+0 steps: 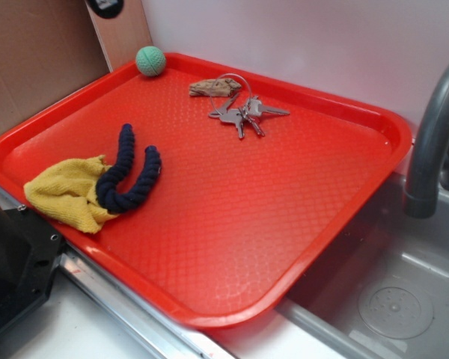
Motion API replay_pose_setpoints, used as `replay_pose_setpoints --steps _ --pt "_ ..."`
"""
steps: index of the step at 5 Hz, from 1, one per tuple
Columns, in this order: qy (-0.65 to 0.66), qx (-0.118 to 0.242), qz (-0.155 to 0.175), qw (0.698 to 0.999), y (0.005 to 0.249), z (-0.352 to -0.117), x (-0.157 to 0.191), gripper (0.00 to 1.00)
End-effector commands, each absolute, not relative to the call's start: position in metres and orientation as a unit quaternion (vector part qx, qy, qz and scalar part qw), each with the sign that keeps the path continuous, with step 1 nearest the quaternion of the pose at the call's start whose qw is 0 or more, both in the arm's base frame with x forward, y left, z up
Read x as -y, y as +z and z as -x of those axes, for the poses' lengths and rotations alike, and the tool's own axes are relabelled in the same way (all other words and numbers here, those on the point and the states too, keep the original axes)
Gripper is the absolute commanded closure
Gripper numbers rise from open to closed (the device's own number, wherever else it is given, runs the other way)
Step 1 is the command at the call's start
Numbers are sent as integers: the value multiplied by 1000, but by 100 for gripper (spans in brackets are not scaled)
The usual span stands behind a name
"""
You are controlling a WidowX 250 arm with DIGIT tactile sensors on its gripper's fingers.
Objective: Grab the silver keys.
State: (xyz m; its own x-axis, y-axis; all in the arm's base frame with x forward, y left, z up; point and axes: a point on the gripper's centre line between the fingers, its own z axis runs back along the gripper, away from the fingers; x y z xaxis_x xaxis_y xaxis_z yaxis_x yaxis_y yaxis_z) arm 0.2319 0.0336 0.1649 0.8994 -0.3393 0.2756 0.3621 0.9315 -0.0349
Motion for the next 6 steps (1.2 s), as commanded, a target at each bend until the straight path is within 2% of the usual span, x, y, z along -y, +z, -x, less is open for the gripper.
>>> replay_pose_setpoints --steps 1,2,3,6 --pt "-174 162 74 968 128 -272 -43 0" --pt "-186 153 72 968 135 -264 -35 0" --pt "-201 193 89 956 150 -253 -36 0" --pt "-201 193 89 956 150 -253 -36 0"
